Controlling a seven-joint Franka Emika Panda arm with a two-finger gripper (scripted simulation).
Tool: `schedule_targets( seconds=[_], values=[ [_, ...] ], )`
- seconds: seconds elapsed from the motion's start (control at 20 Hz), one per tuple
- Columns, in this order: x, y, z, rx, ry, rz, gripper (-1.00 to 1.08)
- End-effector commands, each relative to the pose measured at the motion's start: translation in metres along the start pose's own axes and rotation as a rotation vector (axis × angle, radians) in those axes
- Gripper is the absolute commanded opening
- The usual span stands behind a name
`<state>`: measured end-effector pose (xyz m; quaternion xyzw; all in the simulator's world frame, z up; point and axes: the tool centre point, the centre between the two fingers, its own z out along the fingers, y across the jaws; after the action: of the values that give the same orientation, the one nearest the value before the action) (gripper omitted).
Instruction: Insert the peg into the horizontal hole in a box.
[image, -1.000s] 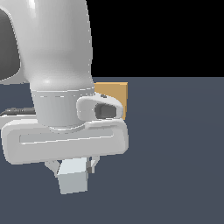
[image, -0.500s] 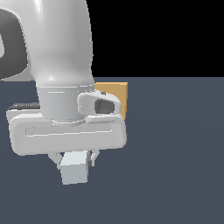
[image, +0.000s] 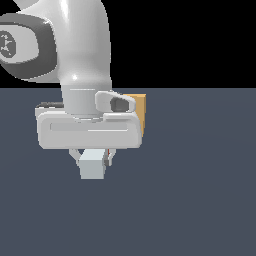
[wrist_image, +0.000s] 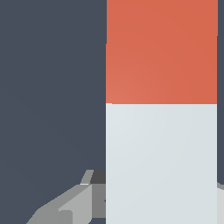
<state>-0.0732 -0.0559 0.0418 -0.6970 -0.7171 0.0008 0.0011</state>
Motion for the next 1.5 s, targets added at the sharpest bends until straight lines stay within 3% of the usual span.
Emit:
schedule_targets(
  seconds=[0.0, 0.35, 0.7, 1.45],
  values=[
    [0.019, 0.003, -0.007, -0.003, 0.000, 0.032, -1.00],
    [0.069, 0.012, -0.022, -0.003, 0.000, 0.119, -1.00],
    [0.101, 0.022, -0.032, -0.003, 0.000, 0.178, -1.00],
    [0.116, 0.029, -0.036, -0.002, 0.000, 0.205, -1.00]
  ],
)
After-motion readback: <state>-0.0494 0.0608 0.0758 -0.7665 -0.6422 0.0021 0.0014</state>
